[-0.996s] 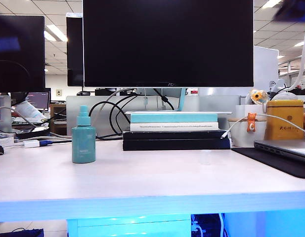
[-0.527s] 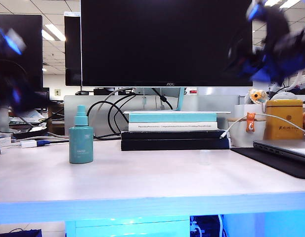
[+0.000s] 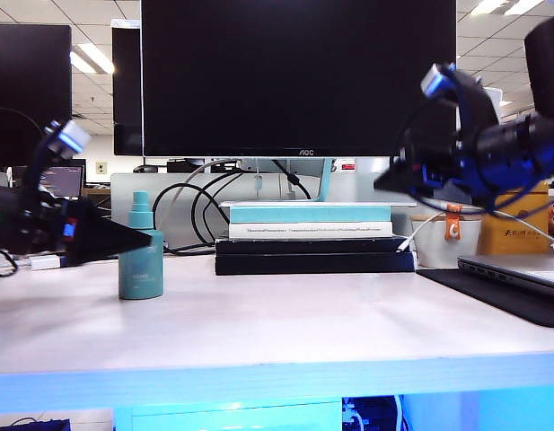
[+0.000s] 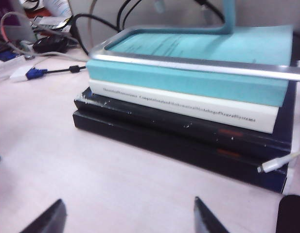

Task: Pick up the sprayer with the left hand, pick up its lid with the right hand then put the lid on the sprayer.

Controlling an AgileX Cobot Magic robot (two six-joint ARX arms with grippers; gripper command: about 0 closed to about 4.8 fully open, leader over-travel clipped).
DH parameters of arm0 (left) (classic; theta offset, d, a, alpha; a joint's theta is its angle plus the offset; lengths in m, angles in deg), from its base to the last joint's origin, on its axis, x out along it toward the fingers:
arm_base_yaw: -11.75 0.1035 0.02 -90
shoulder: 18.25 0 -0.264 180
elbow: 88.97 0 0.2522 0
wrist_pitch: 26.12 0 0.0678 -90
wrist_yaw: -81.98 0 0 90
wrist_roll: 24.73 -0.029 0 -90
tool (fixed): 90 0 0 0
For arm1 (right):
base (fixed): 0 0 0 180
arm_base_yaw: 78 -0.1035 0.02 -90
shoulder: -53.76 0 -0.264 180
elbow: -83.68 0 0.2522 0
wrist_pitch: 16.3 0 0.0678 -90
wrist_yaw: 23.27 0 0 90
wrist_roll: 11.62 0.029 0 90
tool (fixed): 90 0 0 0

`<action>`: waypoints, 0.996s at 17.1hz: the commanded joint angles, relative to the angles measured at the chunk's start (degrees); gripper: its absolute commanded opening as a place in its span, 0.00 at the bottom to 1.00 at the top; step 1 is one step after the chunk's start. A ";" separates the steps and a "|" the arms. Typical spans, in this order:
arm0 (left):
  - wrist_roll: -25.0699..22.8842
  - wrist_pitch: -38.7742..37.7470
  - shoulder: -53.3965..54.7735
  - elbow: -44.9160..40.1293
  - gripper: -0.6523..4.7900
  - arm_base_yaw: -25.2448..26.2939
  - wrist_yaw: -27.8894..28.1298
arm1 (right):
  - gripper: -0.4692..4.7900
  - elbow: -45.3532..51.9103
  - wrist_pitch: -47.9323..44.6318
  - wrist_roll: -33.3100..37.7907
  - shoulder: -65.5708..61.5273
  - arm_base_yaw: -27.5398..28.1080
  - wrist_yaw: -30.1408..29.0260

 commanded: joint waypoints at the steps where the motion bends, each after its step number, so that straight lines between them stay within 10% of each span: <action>1: -0.22 -3.43 0.68 1.90 0.99 -1.05 -1.53 | 0.73 -0.42 0.79 -1.81 -2.10 -0.02 -3.76; 17: -1.22 -5.57 2.38 2.99 0.84 -1.97 -0.37 | 0.70 -1.66 6.08 -8.39 -11.19 -3.74 -6.01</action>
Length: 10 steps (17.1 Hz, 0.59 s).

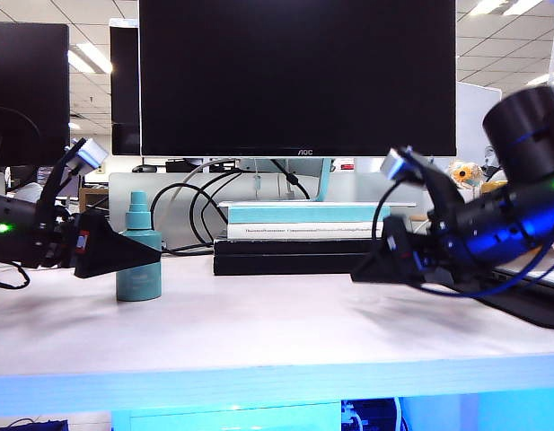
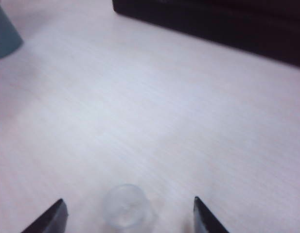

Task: Pick up the sprayer with the left hand, pick up its lid with the right hand then put the lid on the sprayer.

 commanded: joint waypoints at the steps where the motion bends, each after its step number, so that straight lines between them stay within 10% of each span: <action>1: -0.13 0.31 0.22 0.28 0.84 -0.44 -0.46 | 0.66 -1.14 -2.71 -0.24 -2.25 -0.61 0.24; 10: -0.31 -0.24 0.22 0.28 0.66 -0.76 -0.74 | 0.28 -1.86 -2.86 -0.17 -3.58 -0.72 1.92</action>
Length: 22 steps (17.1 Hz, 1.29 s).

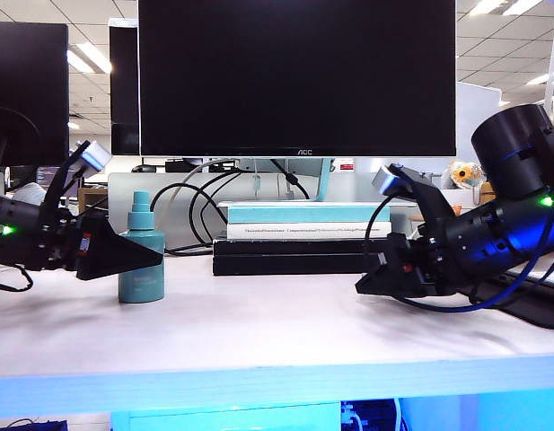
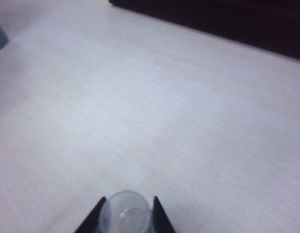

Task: Pick up the sprayer with the left hand, pick up its lid with the right hand then put the lid on the sprayer.

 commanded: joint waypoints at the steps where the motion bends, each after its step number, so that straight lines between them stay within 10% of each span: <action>1: -0.28 -0.52 -0.07 0.28 0.66 -0.09 -0.72 | 0.28 -0.11 -2.51 0.55 0.11 -0.07 0.94; 5: -0.28 -1.90 -0.04 0.28 0.66 -0.11 -3.89 | 0.28 -0.22 -12.15 11.45 0.13 -0.07 -2.32; 11: -1.62 -3.91 1.14 0.52 0.66 -5.84 -6.71 | 0.29 -10.75 -15.12 30.27 0.15 -2.80 -23.96; 22: -0.31 -4.85 2.08 4.39 0.66 -10.01 -9.46 | 0.30 -22.38 7.06 16.20 0.13 -11.04 -24.96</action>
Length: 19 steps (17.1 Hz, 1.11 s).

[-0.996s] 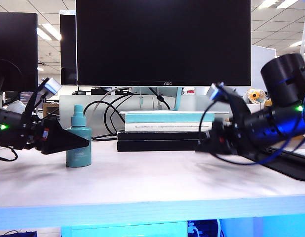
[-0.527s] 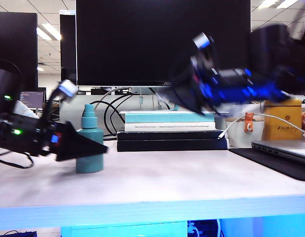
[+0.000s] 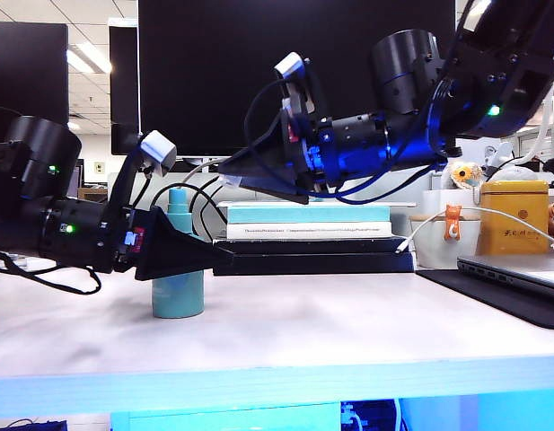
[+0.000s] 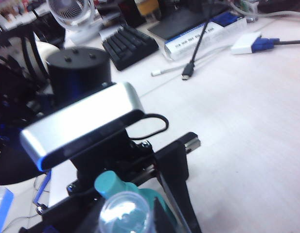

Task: Pick up the sprayer with the left hand, pick up its lid with the right hand then put the lid on the sprayer.

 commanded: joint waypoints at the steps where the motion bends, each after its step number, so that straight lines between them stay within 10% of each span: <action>1: -0.39 -0.94 -0.13 0.17 0.66 1.03 -0.33 | 0.30 -1.55 0.07 -0.83 0.22 -0.13 -0.22; 9: -1.51 -7.48 -0.15 0.11 0.61 4.57 -12.92 | 0.29 -2.16 0.13 -0.74 0.22 -0.13 0.20; 19: -1.53 -7.65 -0.13 0.11 0.55 4.37 -12.79 | 0.30 -8.50 13.84 -7.32 0.20 -4.33 0.11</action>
